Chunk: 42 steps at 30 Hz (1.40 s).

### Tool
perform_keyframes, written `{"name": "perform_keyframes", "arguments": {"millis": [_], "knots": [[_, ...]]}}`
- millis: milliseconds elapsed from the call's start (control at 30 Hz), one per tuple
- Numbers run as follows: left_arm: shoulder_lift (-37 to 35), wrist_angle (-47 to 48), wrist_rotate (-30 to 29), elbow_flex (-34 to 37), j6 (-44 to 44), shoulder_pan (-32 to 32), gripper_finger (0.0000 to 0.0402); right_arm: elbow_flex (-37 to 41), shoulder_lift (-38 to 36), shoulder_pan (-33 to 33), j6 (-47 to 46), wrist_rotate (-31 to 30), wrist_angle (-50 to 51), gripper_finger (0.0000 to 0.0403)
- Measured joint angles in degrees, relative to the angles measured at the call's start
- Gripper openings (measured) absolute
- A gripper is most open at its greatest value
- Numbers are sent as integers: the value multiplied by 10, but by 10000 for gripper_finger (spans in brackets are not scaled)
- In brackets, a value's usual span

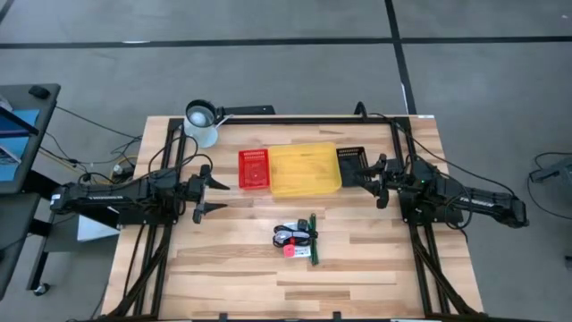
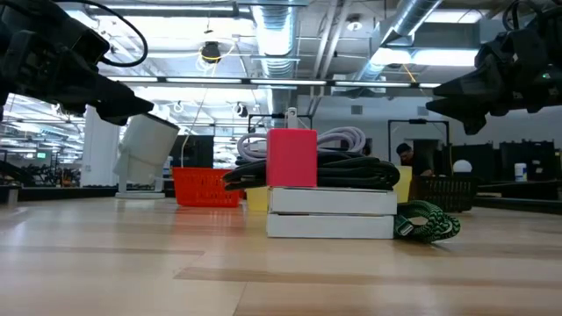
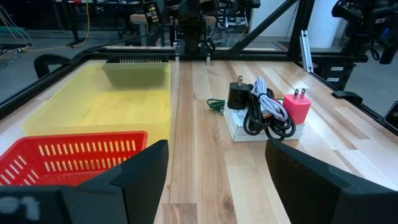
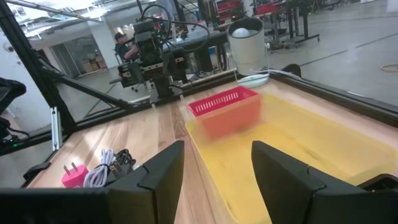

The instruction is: Pick and place items into bin

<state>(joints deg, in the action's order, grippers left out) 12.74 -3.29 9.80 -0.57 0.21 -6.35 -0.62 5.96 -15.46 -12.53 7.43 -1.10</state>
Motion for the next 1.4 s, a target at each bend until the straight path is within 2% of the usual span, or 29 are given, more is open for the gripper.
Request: {"name": "perform_keyframes", "arguments": {"millis": [1400], "knots": [[0,0,0,0,0,0,261,0,0,1,14,0,-28,182]]}}
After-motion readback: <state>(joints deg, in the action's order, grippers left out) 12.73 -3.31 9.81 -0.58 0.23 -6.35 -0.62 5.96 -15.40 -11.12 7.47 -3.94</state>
